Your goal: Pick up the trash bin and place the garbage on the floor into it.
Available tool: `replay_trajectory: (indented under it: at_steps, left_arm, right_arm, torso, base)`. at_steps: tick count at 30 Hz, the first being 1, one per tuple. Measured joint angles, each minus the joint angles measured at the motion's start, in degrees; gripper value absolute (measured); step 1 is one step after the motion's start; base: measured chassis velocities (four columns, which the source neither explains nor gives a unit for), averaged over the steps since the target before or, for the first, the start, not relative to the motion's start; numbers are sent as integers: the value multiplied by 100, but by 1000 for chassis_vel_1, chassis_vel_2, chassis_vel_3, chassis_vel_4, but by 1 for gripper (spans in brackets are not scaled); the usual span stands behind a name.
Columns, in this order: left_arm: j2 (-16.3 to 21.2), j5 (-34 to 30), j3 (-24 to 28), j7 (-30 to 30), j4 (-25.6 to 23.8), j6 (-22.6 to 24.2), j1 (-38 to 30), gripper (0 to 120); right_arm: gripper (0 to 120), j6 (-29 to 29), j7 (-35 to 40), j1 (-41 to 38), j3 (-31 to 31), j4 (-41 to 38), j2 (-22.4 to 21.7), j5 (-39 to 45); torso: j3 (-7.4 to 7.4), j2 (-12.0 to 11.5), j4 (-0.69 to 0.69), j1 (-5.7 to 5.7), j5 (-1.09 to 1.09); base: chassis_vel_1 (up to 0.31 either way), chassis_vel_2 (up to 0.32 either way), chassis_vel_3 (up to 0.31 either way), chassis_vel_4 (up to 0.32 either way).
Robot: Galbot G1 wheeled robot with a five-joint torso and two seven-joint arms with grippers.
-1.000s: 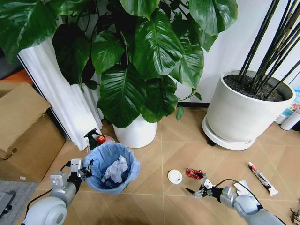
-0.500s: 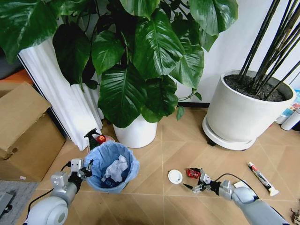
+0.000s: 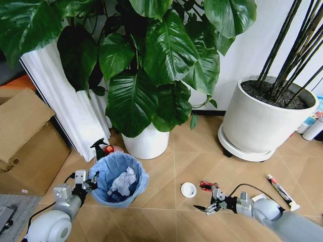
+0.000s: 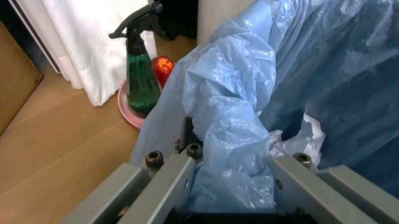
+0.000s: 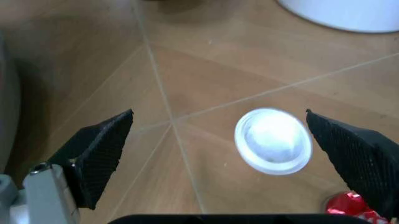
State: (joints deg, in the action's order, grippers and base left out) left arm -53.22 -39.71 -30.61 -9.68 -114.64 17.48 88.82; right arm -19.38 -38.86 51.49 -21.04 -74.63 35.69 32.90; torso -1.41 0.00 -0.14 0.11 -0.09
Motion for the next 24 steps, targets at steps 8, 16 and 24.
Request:
replay_trajectory:
  at_steps: [8,16,24]
  left_arm:
    - [-53,62,-10,3,45,-15,-23,1]
    - [-12,58,-66,-1,16,-15,26,1]
    - [24,36,-106,-10,-22,-15,57,1]
  right_arm:
    - [100,-215,-558,-920,-819,1282,715,13]
    - [98,-370,-748,-1354,-1206,2042,1199,-8]
    - [88,-397,-849,-1441,-1226,2561,1565,-70]
  torso:
    - [-1,0,-1,0,-2]
    - [-1,0,-2,0,-3]
    - [-1,0,-1,0,-1]
  base:
    - [0,0,0,0]
    - [0,0,0,0]
    - [0,0,0,0]
